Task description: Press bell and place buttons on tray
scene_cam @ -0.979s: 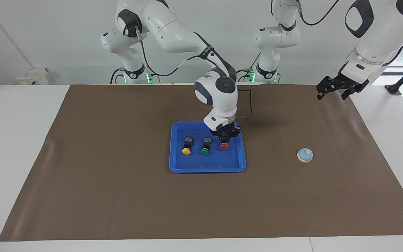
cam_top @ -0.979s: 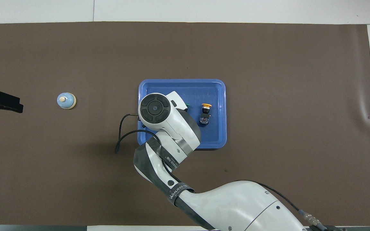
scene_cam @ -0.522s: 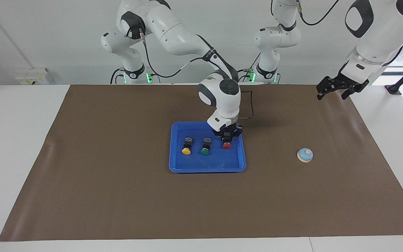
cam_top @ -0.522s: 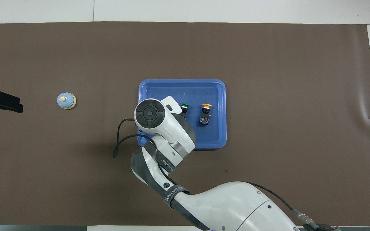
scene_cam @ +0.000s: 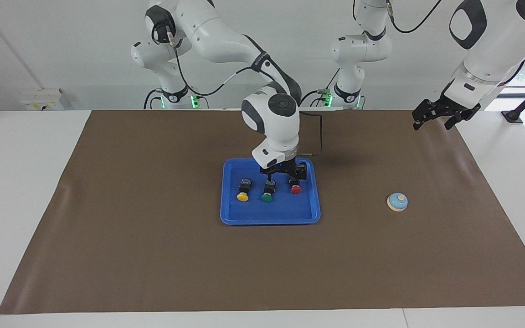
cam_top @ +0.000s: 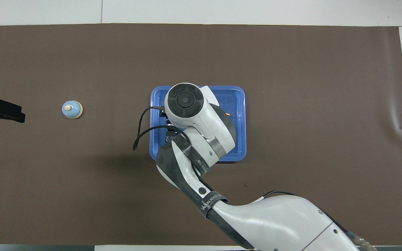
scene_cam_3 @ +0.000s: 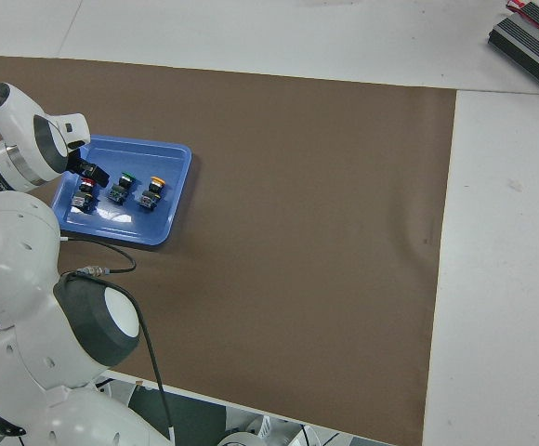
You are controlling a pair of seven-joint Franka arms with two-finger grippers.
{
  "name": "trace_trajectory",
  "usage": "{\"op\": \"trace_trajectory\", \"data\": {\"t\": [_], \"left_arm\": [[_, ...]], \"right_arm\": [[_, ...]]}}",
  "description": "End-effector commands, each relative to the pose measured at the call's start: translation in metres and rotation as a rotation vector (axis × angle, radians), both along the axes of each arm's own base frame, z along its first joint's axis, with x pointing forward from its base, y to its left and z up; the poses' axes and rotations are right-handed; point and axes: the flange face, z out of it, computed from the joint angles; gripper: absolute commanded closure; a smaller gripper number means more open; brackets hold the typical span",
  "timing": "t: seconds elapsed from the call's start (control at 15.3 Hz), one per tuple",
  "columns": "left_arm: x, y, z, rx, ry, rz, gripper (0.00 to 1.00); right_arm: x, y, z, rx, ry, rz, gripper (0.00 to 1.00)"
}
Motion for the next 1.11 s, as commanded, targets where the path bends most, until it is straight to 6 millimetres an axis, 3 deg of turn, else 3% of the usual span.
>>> {"op": "trace_trajectory", "data": {"t": [0.0, 0.13, 0.65, 0.78, 1.04], "left_arm": [[-0.002, 0.001, 0.006, -0.016, 0.001, -0.002, 0.0], [-0.002, 0.001, 0.006, -0.016, 0.001, -0.002, 0.0], [-0.002, 0.001, 0.006, -0.016, 0.001, -0.002, 0.0], [-0.002, 0.001, 0.006, -0.016, 0.001, -0.002, 0.0], [-0.002, 0.001, 0.006, -0.016, 0.001, -0.002, 0.0]], "right_arm": [[0.021, -0.066, 0.04, -0.001, -0.001, 0.017, 0.0], [0.035, -0.116, 0.058, -0.005, 0.01, 0.063, 0.0], [0.042, -0.259, 0.115, -0.029, 0.065, 0.293, 0.0], [0.04, -0.295, 0.127, -0.03, 0.077, 0.317, 0.0], [0.02, -0.344, 0.165, -0.042, 0.085, 0.358, 0.0]]}}
